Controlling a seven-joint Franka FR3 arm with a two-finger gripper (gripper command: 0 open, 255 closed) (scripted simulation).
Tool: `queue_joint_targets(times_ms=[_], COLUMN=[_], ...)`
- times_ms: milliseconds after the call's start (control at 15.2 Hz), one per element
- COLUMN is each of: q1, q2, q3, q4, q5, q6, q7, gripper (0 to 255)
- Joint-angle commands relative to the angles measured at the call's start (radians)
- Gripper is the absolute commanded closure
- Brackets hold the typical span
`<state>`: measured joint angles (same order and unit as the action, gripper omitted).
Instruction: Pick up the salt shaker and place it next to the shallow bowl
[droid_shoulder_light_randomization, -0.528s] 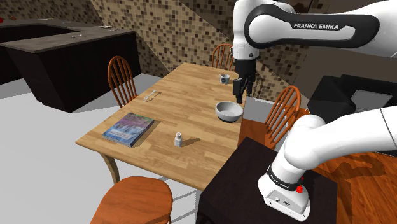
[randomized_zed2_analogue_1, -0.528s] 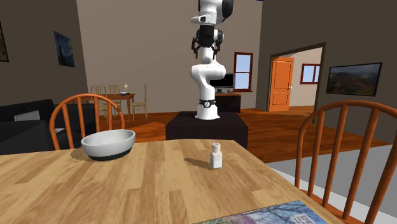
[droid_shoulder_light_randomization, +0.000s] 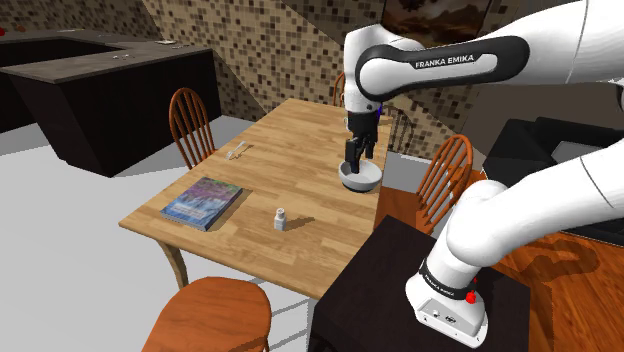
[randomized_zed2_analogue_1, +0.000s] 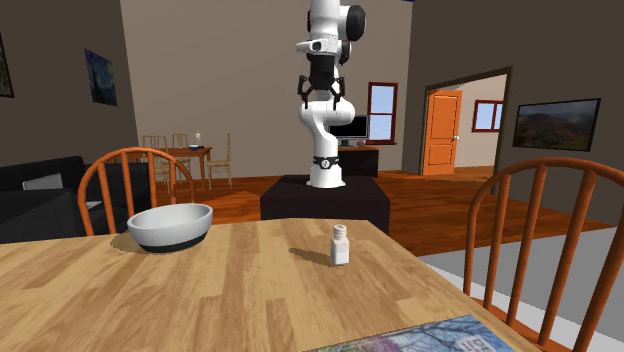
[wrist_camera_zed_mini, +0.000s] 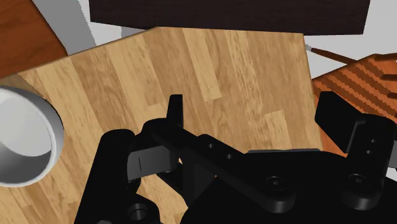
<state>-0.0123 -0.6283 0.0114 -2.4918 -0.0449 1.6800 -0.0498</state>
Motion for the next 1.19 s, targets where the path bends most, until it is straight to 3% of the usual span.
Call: queue_joint_targets(times_ms=[0, 528, 1122], q1=[0.006, 0.024, 0.042], q2=[0.053, 0.340, 0.694], q3=[-0.005, -0.025, -0.025], q4=[-0.010, 0.025, 0.174], q5=[0.004, 0.025, 0.076], q6=[0.070, 0.340, 0.563], q7=[-0.014, -0.084, -0.175], gripper=[0, 0, 0])
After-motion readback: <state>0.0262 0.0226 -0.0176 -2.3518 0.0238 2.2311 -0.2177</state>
